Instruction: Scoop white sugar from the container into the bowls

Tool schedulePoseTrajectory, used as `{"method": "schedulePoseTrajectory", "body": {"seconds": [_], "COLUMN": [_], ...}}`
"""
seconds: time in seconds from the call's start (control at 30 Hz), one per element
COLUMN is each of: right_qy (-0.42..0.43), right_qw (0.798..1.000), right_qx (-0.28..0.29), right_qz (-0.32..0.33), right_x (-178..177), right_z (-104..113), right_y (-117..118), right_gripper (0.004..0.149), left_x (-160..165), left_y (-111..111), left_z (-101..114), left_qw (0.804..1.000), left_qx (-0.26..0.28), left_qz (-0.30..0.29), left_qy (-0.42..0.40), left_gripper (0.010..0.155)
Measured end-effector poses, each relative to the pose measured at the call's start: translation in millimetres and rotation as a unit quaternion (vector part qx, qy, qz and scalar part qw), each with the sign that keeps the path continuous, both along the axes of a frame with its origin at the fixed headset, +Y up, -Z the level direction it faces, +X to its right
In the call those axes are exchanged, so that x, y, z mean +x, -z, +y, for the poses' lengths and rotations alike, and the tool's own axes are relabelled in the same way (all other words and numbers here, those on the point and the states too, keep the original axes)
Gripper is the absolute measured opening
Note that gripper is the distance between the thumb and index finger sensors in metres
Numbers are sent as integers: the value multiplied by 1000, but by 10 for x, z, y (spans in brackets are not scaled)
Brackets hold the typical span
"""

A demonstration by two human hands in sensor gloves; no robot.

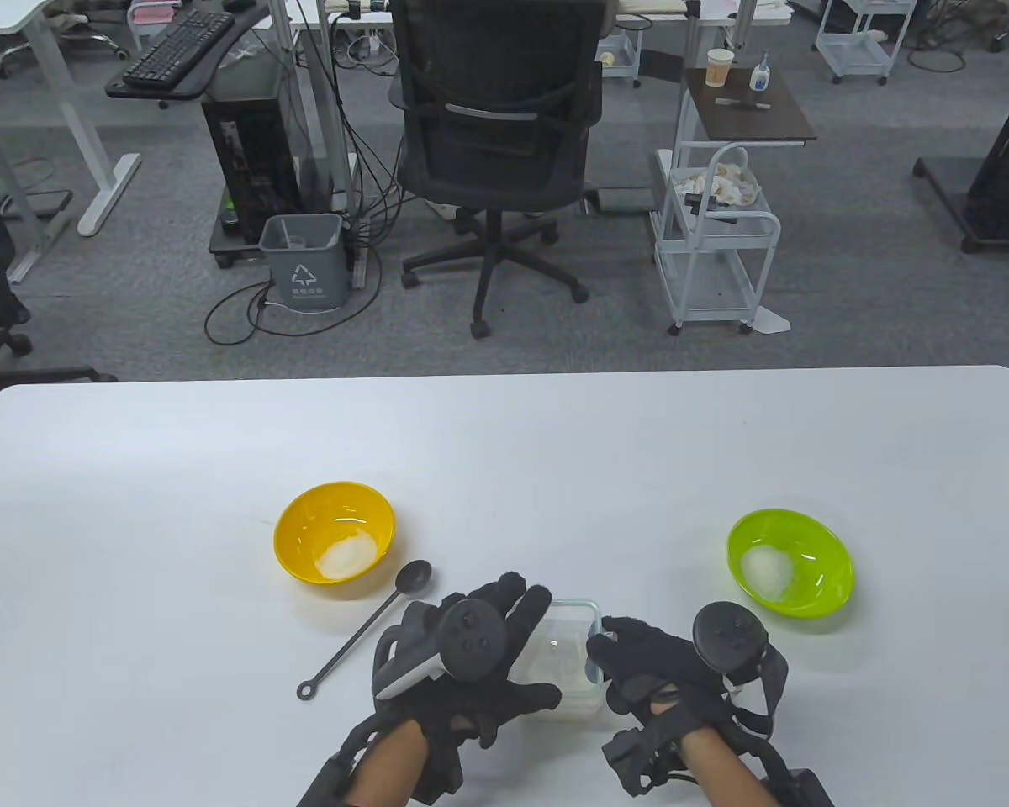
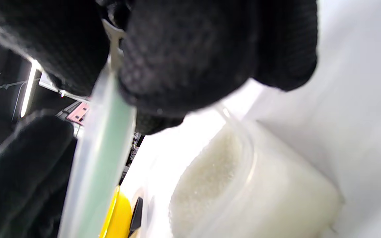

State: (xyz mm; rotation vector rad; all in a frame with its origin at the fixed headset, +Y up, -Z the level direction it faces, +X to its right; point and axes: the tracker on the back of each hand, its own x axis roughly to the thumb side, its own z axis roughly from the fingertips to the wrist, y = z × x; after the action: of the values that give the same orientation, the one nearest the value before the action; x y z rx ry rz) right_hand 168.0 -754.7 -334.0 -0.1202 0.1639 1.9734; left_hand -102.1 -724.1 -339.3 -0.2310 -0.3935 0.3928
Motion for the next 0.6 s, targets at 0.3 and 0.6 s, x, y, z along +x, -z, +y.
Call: {"method": "schedulePoseTrajectory", "body": {"seconds": [0.3,0.6], "right_qy": [17,-34], "right_qw": [1000,999], "right_qx": [-10,-8], "right_qz": [3,-9], "right_x": [40,-2], "right_z": [-62,-65], "right_y": [36,17], "right_gripper": [51,49], "left_x": [-198,-186], "left_y": [118,162], "left_z": [-232,-269], "left_qw": [978,972], "left_qx": [-113,-141], "left_qz": [102,123], "left_qy": [-140,-141], "left_gripper": [80,66]}}
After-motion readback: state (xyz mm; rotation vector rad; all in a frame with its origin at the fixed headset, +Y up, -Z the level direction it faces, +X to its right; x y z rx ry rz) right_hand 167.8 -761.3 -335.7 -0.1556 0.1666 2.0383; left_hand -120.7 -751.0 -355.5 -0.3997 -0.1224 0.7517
